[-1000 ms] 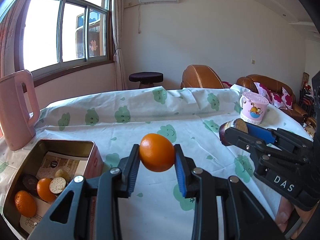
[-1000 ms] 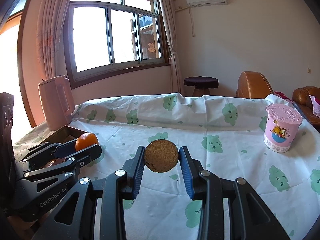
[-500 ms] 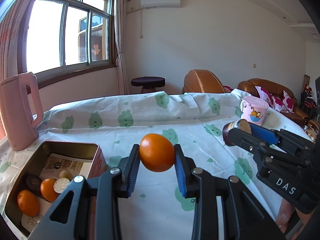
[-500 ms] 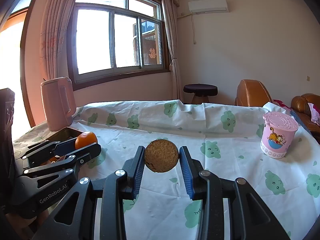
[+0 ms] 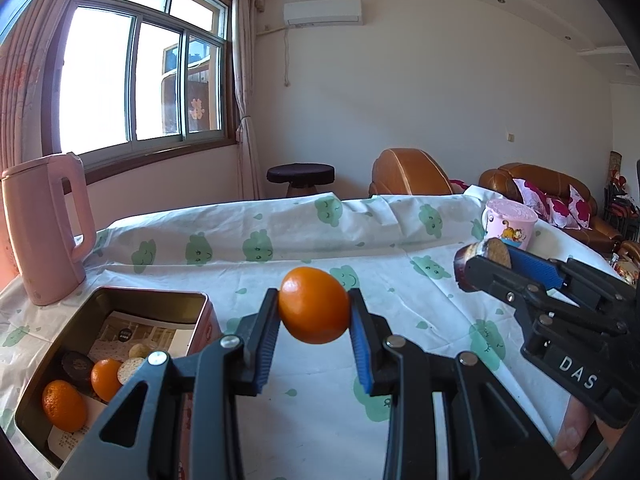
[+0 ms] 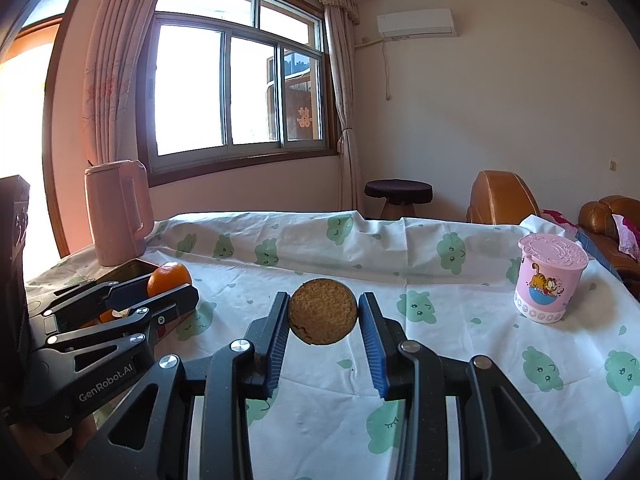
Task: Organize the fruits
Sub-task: 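Lift the grain cake and small orange and carry both toward the tin box, then lower the small orange and grain cake into the tin box and open both grippers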
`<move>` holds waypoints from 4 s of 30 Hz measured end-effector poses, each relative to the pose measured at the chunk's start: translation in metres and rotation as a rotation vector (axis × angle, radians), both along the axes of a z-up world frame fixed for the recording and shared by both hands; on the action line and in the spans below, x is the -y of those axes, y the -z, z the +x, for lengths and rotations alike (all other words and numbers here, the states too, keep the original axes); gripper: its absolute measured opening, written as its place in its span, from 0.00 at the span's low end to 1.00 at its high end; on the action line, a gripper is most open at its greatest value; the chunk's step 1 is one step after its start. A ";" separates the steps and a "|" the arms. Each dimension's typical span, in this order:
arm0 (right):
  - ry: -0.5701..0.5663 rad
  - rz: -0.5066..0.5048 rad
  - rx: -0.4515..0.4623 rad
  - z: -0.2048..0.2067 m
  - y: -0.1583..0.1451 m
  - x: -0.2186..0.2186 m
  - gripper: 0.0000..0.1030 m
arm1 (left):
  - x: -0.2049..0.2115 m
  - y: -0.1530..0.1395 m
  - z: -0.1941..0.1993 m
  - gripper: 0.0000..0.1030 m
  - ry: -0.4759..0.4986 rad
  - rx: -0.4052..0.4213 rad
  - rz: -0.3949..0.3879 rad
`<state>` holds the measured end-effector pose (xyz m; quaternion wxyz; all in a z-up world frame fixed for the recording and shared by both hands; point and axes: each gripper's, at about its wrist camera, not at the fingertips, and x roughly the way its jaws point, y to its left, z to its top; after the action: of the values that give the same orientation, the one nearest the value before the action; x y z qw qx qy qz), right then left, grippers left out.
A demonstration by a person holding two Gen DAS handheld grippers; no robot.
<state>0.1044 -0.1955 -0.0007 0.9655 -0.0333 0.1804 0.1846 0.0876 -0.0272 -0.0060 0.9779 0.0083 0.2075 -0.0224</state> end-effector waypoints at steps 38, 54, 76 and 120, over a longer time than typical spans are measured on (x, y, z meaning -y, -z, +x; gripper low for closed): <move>-0.150 -0.026 -0.006 -0.040 -0.008 -0.063 0.36 | -0.067 -0.009 -0.062 0.34 -0.107 -0.006 -0.027; -0.295 -0.035 -0.017 -0.045 -0.019 -0.131 0.36 | -0.126 -0.007 -0.073 0.34 -0.231 -0.037 -0.030; -0.381 -0.084 -0.064 -0.042 -0.004 -0.189 0.36 | -0.159 0.011 -0.074 0.34 -0.270 -0.123 -0.053; -0.291 -0.092 -0.128 -0.032 0.021 -0.187 0.65 | -0.169 0.016 -0.071 0.69 -0.317 -0.155 -0.079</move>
<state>0.0723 -0.0086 -0.0214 0.9126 -0.0916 0.2431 0.3157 0.0162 0.1418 -0.0219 0.9499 -0.0648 0.2798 0.1231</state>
